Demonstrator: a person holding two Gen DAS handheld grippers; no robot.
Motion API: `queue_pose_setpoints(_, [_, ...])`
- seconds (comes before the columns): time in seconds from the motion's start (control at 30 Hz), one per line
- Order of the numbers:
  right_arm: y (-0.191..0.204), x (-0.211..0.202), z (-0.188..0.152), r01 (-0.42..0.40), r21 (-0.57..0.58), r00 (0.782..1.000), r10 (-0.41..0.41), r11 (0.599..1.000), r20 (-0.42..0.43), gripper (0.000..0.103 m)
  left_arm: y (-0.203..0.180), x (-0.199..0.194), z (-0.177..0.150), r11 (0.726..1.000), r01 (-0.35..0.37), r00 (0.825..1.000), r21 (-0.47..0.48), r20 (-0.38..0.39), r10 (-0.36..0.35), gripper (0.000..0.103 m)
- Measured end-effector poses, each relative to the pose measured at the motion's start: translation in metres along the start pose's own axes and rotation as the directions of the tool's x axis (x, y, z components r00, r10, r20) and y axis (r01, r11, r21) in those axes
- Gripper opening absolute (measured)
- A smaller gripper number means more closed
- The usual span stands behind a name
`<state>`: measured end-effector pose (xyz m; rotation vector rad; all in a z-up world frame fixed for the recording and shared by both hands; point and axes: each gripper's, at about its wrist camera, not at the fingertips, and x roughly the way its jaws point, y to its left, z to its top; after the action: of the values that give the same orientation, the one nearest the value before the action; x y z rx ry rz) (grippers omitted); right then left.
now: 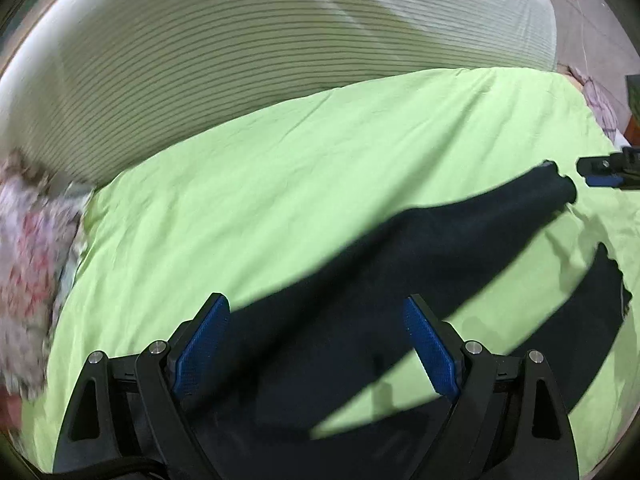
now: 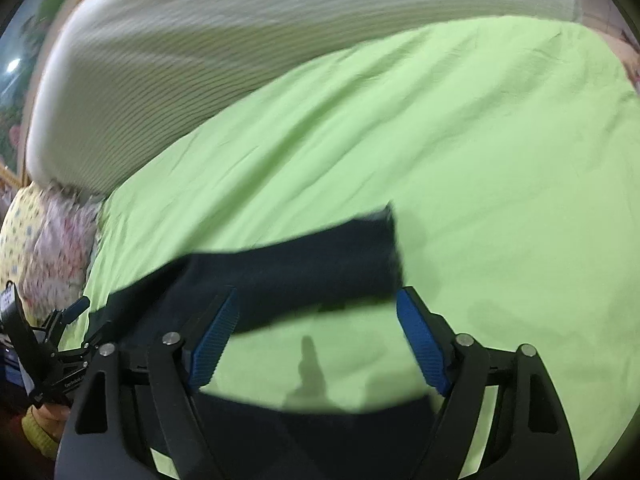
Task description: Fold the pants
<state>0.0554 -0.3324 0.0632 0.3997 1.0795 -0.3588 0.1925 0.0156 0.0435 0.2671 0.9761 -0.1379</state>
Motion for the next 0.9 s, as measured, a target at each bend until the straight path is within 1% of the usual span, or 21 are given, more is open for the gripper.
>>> queue_pose_setpoints(0.03, [-0.005,0.007,0.009,0.001,0.013,0.999,0.0,1.0,-0.033,0.069,0.004,0.011,0.01,1.0,0.018,1.0,0.01,-0.017,-0.018,0.089])
queue_pose_setpoints(0.07, [-0.01,0.015,0.017,0.009,0.02,0.998,-0.008,1.0,-0.059,0.062,0.006,0.018,0.016,1.0,0.026,0.999,0.015,-0.029,-0.026,0.089])
queue_pose_setpoints(0.1, [-0.014,0.024,0.024,0.009,0.028,0.995,-0.006,1.0,-0.096,0.058,0.008,0.026,0.021,0.999,0.037,0.998,0.025,-0.044,-0.036,0.089])
queue_pose_setpoints(0.17, [-0.018,0.036,0.029,-0.01,0.043,0.989,0.016,0.999,-0.144,0.054,0.008,0.047,0.031,0.996,0.073,0.994,0.051,-0.089,-0.068,0.085])
queue_pose_setpoints(0.23, [-0.018,0.049,0.032,-0.011,0.045,0.981,0.019,0.999,-0.194,0.053,0.007,0.064,0.037,0.992,0.11,0.986,0.063,-0.129,-0.101,0.084])
queue_pose_setpoints(0.27, [-0.019,0.054,0.032,-0.007,0.041,0.978,0.015,0.999,-0.21,0.051,0.005,0.068,0.041,0.989,0.131,0.983,0.064,-0.137,-0.121,0.084])
queue_pose_setpoints(0.3, [-0.02,0.058,0.033,-0.002,0.034,0.975,0.009,0.999,-0.222,0.049,0.006,0.075,0.043,0.983,0.171,0.976,0.068,-0.147,-0.16,0.083])
queue_pose_setpoints(0.33, [-0.022,0.061,0.035,0.0,0.029,0.974,0.007,1.0,-0.227,0.047,0.007,0.08,0.044,0.981,0.182,0.973,0.071,-0.157,-0.169,0.083])
queue_pose_setpoints(0.37, [-0.022,0.062,0.035,0.003,0.024,0.973,0.002,1.0,-0.23,0.042,0.007,0.087,0.045,0.98,0.185,0.969,0.077,-0.178,-0.169,0.082])
queue_pose_setpoints(0.4, [-0.022,0.063,0.036,0.01,0.018,0.974,-0.006,1.0,-0.229,0.036,0.007,0.094,0.045,0.977,0.196,0.963,0.079,-0.201,-0.177,0.078])
queue_pose_setpoints(0.43, [-0.022,0.063,0.037,0.011,0.013,0.974,-0.007,1.0,-0.228,0.03,0.008,0.101,0.045,0.974,0.215,0.954,0.077,-0.231,-0.192,0.07])
queue_pose_setpoints(0.47, [-0.023,0.063,0.038,0.011,0.007,0.974,-0.009,1.0,-0.227,0.015,0.008,0.111,0.044,0.967,0.246,0.935,0.068,-0.278,-0.219,0.059])
queue_pose_setpoints(0.5, [-0.024,0.061,0.038,0.007,0.007,0.976,-0.005,1.0,-0.218,0.006,0.009,0.116,0.043,0.962,0.265,0.923,0.061,-0.304,-0.235,0.052])
queue_pose_setpoints(0.53, [-0.026,0.057,0.038,-0.008,0.005,0.979,0.009,1.0,-0.204,0.006,0.008,0.121,0.041,0.953,0.296,0.905,0.059,-0.336,-0.26,0.039])
queue_pose_setpoints(0.57, [-0.025,0.052,0.039,-0.018,-0.005,0.983,0.017,1.0,-0.185,0.006,0.007,0.12,0.04,0.951,0.302,0.904,0.072,-0.339,-0.262,0.035])
queue_pose_setpoints(0.6, [-0.024,0.046,0.038,-0.022,-0.021,0.986,0.018,1.0,-0.165,0.005,0.007,0.117,0.039,0.948,0.305,0.906,0.087,-0.332,-0.262,0.031])
queue_pose_setpoints(0.63, [-0.022,0.04,0.036,-0.034,-0.032,0.989,0.029,0.999,-0.147,0.005,0.007,0.114,0.039,0.945,0.313,0.905,0.092,-0.33,-0.267,0.021])
queue_pose_setpoints(0.73, [-0.013,0.028,0.033,-0.059,-0.068,0.993,0.052,0.996,-0.107,0.005,0.009,0.096,0.035,0.931,0.356,0.895,0.079,-0.316,-0.316,0.012])
queue_pose_setpoints(0.83, [-0.007,0.01,0.024,-0.097,-0.111,0.994,0.091,0.989,-0.058,0.004,0.011,0.07,0.028,0.918,0.391,0.89,0.065,-0.283,-0.358,0.011])
queue_pose_setpoints(0.9, [-0.006,-0.002,0.014,-0.119,-0.132,0.993,0.117,0.984,-0.025,0.004,0.013,0.058,0.02,0.91,0.413,0.882,0.046,-0.269,-0.387,0.01])
